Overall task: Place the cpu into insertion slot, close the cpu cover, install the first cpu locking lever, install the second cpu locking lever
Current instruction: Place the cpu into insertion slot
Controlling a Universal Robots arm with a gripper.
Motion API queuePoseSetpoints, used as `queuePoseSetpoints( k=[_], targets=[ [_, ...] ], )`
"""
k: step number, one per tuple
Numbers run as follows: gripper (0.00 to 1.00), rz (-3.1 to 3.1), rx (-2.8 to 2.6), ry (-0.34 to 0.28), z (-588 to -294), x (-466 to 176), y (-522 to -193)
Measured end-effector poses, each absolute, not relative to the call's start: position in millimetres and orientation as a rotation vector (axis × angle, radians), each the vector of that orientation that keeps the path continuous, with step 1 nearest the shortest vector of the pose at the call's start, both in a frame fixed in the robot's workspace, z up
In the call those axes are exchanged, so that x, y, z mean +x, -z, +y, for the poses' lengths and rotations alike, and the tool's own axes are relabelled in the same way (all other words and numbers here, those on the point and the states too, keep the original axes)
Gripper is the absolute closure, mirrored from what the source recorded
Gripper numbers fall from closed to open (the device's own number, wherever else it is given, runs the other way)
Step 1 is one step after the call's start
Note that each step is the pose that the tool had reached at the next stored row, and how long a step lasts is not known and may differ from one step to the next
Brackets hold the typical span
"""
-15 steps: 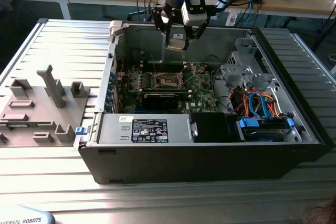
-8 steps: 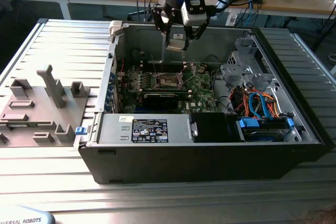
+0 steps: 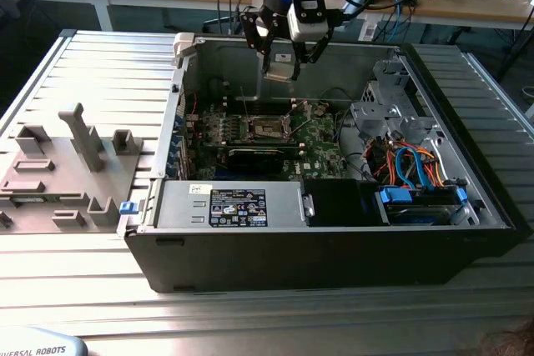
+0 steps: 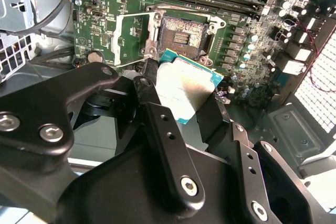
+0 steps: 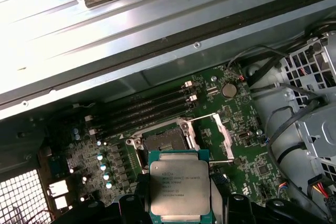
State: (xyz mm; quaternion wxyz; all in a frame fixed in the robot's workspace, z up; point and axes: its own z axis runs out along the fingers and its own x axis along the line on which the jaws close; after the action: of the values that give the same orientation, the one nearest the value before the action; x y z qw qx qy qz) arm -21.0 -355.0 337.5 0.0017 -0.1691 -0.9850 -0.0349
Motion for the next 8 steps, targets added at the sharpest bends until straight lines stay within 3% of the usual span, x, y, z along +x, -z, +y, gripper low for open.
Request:
queuePoseSetpoints(
  k=[8],
  targets=[
    [0.46, -3.09, -0.54, 0.11, -354.9, -21.0, -337.0]
  ],
)
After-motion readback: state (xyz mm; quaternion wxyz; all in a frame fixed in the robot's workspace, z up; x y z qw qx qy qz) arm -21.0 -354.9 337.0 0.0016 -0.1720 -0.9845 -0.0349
